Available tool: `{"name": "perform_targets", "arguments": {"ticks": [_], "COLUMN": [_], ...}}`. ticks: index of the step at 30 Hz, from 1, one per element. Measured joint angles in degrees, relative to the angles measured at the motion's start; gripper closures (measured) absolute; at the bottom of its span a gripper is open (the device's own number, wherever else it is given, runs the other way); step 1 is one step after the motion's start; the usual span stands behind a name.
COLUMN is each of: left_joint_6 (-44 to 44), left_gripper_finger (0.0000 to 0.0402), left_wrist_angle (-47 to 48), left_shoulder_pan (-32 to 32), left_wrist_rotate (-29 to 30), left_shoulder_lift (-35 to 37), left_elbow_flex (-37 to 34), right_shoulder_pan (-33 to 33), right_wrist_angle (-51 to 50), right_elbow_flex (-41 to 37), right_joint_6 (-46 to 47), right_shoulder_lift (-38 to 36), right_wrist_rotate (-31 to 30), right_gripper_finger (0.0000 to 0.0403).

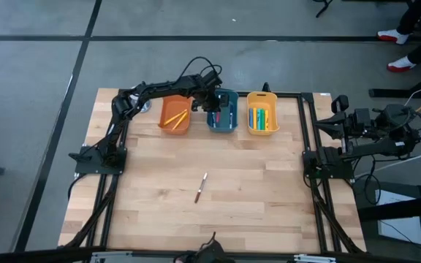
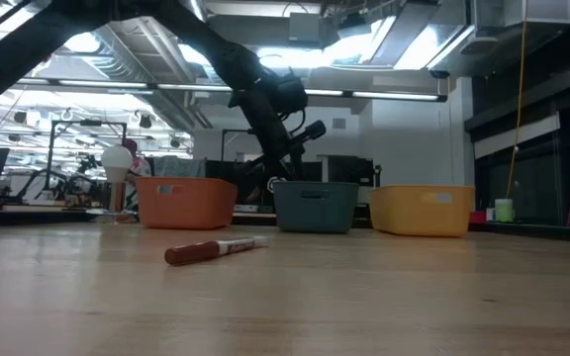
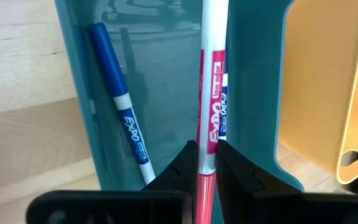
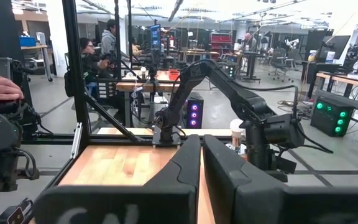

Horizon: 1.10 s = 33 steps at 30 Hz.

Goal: Pick & Place Markers
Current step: Put the pink marker pen into the blue bin, then put the brown marker pen into the blue bin

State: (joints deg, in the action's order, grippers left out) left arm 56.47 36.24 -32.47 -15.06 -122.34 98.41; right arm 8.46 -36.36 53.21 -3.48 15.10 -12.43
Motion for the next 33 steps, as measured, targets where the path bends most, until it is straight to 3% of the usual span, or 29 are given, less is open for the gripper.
{"name": "perform_targets", "arguments": {"ticks": [9, 22, 33], "left_joint_6": [0.0, 1.3, 1.5], "left_gripper_finger": [0.0371, 0.0319, 0.0316], "left_wrist_angle": [-0.1, -0.5, -0.5], "left_shoulder_pan": [-0.2, -0.2, 0.1], "left_wrist_rotate": [0.0, 0.1, -0.1], "left_shoulder_lift": [0.0, 0.0, 0.1], "left_elbow_flex": [0.0, 0.0, 0.0], "right_shoulder_pan": [0.0, 0.0, 0.0], "right_wrist_angle": [0.0, 0.0, 0.0], "right_elbow_flex": [0.0, 0.0, 0.0], "right_joint_6": [0.0, 0.0, 0.0], "right_shoulder_lift": [0.0, 0.0, 0.0], "right_wrist_rotate": [0.0, 0.0, 0.0], "right_gripper_finger": [0.0382, 0.0382, 0.0382]}}
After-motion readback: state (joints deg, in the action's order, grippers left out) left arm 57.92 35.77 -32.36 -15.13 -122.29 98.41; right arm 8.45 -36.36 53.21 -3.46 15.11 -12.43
